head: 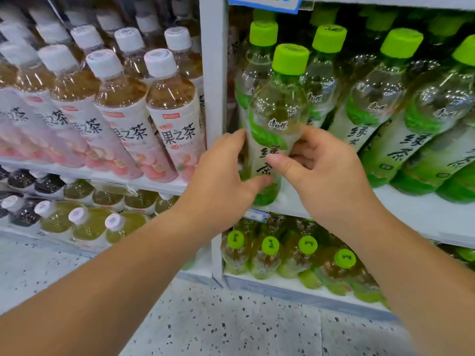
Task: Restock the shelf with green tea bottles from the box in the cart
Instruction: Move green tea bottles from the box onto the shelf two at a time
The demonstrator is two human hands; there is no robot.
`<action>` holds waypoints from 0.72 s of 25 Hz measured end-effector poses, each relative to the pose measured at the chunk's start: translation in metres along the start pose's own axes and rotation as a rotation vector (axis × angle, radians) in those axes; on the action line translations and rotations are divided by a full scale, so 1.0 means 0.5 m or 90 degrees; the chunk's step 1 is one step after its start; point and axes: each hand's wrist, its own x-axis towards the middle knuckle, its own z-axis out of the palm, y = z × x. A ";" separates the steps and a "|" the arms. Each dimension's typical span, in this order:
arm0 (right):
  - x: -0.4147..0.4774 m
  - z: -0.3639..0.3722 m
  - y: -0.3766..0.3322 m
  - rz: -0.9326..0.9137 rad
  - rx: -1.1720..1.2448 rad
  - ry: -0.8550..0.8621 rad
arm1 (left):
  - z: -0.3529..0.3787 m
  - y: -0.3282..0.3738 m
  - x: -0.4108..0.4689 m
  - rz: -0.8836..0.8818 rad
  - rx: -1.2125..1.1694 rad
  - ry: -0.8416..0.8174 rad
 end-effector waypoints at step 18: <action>0.008 0.022 -0.002 0.034 -0.042 0.000 | -0.035 -0.023 -0.011 -0.069 -0.067 0.071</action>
